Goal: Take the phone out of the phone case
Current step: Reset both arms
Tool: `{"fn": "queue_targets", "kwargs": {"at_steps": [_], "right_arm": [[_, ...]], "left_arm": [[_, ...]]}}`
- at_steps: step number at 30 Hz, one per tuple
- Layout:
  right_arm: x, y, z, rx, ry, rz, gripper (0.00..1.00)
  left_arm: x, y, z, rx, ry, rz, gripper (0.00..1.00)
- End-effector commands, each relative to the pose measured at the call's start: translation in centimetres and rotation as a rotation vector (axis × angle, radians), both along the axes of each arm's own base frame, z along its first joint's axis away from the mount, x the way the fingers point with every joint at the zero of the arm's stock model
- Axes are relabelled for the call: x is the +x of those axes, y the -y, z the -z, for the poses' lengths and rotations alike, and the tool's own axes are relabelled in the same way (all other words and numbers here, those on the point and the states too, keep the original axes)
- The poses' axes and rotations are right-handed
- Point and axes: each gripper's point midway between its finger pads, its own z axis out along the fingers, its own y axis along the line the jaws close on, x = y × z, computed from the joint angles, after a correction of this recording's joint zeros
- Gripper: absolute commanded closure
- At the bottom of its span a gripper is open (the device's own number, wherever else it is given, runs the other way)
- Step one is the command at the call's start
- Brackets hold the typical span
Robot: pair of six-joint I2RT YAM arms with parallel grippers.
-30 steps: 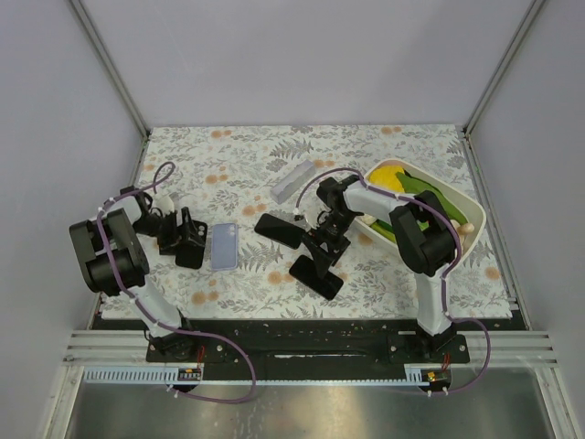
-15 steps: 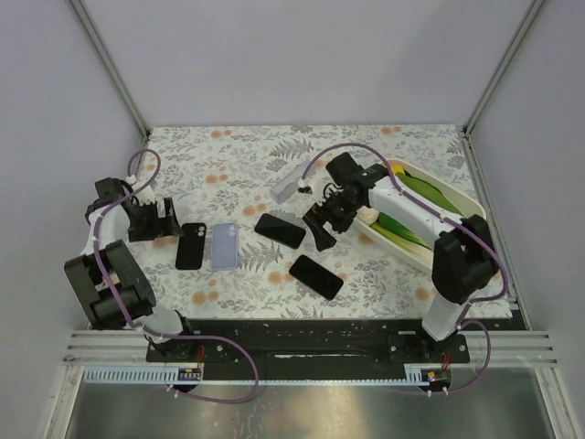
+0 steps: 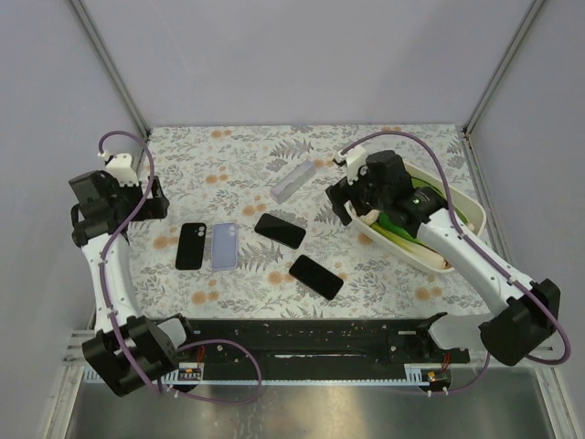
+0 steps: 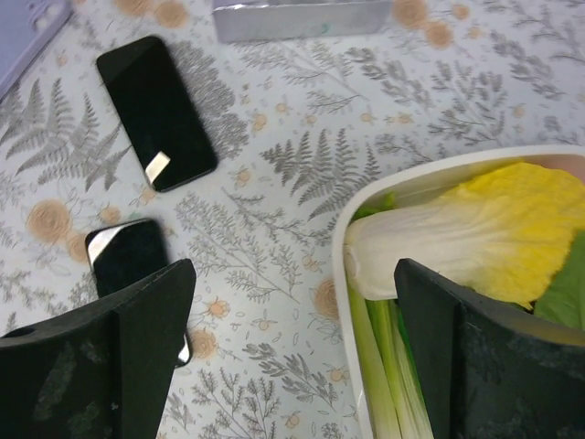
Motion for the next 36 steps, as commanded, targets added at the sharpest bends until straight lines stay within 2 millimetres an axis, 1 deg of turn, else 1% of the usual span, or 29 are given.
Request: {"fn": "queue_targets", "kwargs": {"at_steps": [1, 4, 5, 7, 10, 13, 15, 18, 19, 21, 25, 26, 30, 33, 36], "right_arm": [[2.3, 2.9, -4.5, 0.126, 0.188, 0.212, 0.0], [2.3, 5.1, -6.2, 0.188, 0.258, 0.313, 0.01], [2.4, 5.7, -6.5, 0.208, 0.271, 0.335, 0.01], [2.3, 6.7, -7.0, 0.238, 0.286, 0.375, 0.0], [1.8, 7.5, -7.5, 0.265, 0.299, 0.404, 0.0], [1.1, 8.0, -7.7, 0.281, 0.332, 0.404, 0.0], [0.7, 8.4, -7.4, 0.27, 0.334, 0.405, 0.01], [0.6, 9.4, -7.3, 0.254, 0.363, 0.438, 0.01], [0.6, 9.8, -7.0, 0.254, 0.37, 0.454, 0.0], [0.5, 10.3, -7.3, 0.261, 0.395, 0.475, 0.01], [1.0, 10.7, -7.4, 0.264, 0.421, 0.508, 0.0], [1.1, 10.8, -7.4, 0.269, 0.431, 0.513, 0.01], [1.5, 11.8, -7.6, 0.259, 0.471, 0.564, 0.01], [1.4, 12.6, -7.9, 0.248, 0.489, 0.598, 0.01], [1.2, 13.3, -7.6, 0.21, 0.498, 0.612, 0.0]], "left_arm": [[-0.6, 0.6, -3.8, 0.041, 0.161, -0.01, 0.01], [-1.7, 1.6, -5.3, 0.064, 0.254, 0.006, 0.01], [-2.1, 2.2, -6.1, 0.067, 0.294, 0.018, 0.01], [-2.5, 3.3, -6.8, 0.047, 0.334, 0.045, 0.01], [-2.6, 4.7, -7.8, 0.004, 0.365, 0.086, 0.01], [-2.3, 5.0, -8.6, -0.037, 0.399, 0.079, 0.01], [-2.2, 5.4, -9.3, -0.041, 0.424, 0.089, 0.01], [-2.2, 5.4, -10.2, -0.024, 0.458, 0.075, 0.01], [-2.2, 5.5, -10.3, -0.021, 0.468, 0.072, 0.01], [-2.2, 5.8, -10.4, -0.018, 0.488, 0.075, 0.01], [-2.0, 6.6, -10.5, -0.015, 0.494, 0.079, 0.01], [-2.0, 7.0, -10.7, -0.045, 0.496, 0.077, 0.01], [-1.6, 8.0, -10.9, -0.061, 0.513, 0.094, 0.01], [-1.2, 8.6, -10.3, -0.058, 0.516, 0.104, 0.01], [-0.9, 8.9, -9.6, -0.06, 0.515, 0.109, 0.01]]}}
